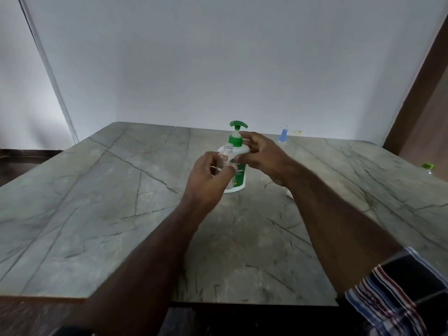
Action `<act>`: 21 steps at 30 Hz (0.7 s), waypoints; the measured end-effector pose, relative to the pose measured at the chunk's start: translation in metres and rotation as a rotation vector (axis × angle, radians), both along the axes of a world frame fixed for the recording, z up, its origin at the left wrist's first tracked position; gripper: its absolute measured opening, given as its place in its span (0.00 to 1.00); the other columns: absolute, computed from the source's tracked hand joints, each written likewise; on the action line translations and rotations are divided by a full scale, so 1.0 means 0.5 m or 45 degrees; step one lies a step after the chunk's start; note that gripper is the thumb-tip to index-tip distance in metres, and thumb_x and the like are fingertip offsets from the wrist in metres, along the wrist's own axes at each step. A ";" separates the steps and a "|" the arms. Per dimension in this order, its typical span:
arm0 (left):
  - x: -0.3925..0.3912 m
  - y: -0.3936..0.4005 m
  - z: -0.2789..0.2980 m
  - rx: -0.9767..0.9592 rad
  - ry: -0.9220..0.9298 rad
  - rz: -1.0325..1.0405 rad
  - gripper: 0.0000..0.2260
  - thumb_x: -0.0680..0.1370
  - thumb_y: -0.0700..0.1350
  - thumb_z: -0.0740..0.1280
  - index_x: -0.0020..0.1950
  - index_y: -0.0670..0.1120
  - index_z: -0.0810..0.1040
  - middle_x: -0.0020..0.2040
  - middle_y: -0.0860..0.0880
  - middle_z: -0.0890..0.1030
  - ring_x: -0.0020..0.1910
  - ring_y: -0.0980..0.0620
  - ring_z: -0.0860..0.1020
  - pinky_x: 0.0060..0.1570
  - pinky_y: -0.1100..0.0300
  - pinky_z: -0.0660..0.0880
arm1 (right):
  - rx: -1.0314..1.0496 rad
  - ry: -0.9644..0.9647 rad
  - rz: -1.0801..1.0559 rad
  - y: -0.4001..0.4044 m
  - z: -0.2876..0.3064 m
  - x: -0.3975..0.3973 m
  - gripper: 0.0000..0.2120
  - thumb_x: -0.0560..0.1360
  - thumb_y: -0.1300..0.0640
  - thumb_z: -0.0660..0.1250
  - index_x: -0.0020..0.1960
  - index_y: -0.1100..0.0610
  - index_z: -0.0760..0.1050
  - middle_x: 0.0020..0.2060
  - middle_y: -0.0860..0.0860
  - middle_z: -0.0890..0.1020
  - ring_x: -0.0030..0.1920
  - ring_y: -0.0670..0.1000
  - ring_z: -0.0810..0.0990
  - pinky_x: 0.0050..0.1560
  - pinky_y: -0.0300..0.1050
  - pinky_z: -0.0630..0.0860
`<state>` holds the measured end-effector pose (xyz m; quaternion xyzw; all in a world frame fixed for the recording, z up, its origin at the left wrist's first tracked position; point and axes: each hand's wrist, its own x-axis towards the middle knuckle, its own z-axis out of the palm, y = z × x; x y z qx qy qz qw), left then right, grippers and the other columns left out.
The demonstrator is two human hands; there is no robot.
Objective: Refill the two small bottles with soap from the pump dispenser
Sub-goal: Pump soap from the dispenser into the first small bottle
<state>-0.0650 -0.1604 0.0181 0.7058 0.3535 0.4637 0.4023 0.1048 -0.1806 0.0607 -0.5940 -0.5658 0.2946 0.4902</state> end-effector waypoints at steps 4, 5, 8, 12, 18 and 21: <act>0.001 0.009 -0.004 0.004 -0.014 0.002 0.12 0.79 0.52 0.66 0.60 0.49 0.75 0.59 0.51 0.76 0.55 0.53 0.77 0.44 0.64 0.75 | 0.124 -0.181 -0.155 -0.001 -0.005 -0.013 0.31 0.70 0.59 0.76 0.70 0.53 0.70 0.54 0.48 0.79 0.53 0.50 0.80 0.51 0.44 0.80; 0.003 0.009 -0.004 0.004 -0.015 -0.010 0.11 0.79 0.53 0.66 0.59 0.50 0.76 0.59 0.51 0.76 0.55 0.54 0.77 0.46 0.63 0.76 | 0.162 -0.234 -0.227 -0.005 -0.011 -0.013 0.31 0.69 0.56 0.76 0.70 0.53 0.70 0.52 0.48 0.79 0.51 0.49 0.79 0.51 0.45 0.80; 0.007 0.003 -0.001 -0.027 -0.034 -0.070 0.09 0.79 0.52 0.67 0.57 0.51 0.76 0.56 0.52 0.79 0.54 0.54 0.78 0.47 0.60 0.78 | 0.243 -0.348 -0.407 -0.021 -0.027 -0.013 0.31 0.68 0.51 0.76 0.70 0.51 0.71 0.53 0.50 0.80 0.49 0.50 0.79 0.51 0.46 0.78; 0.007 -0.005 0.004 -0.038 -0.062 -0.131 0.08 0.80 0.49 0.65 0.58 0.51 0.76 0.54 0.51 0.80 0.53 0.52 0.79 0.49 0.56 0.79 | 0.250 -0.299 -0.485 -0.033 -0.037 -0.018 0.29 0.68 0.52 0.75 0.67 0.50 0.70 0.56 0.52 0.76 0.50 0.49 0.78 0.54 0.47 0.78; 0.006 -0.011 0.008 -0.129 -0.149 -0.252 0.09 0.82 0.45 0.63 0.61 0.55 0.73 0.57 0.52 0.79 0.55 0.51 0.80 0.44 0.63 0.79 | 0.399 0.127 -0.157 -0.037 -0.033 -0.022 0.35 0.74 0.66 0.67 0.72 0.41 0.60 0.63 0.48 0.76 0.60 0.49 0.77 0.62 0.50 0.74; 0.008 -0.010 0.008 -0.145 -0.173 -0.256 0.13 0.82 0.46 0.63 0.66 0.53 0.73 0.59 0.51 0.79 0.56 0.49 0.81 0.45 0.61 0.81 | 0.471 0.172 -0.122 -0.041 -0.023 -0.025 0.34 0.78 0.66 0.62 0.74 0.38 0.58 0.61 0.51 0.79 0.60 0.49 0.79 0.64 0.51 0.74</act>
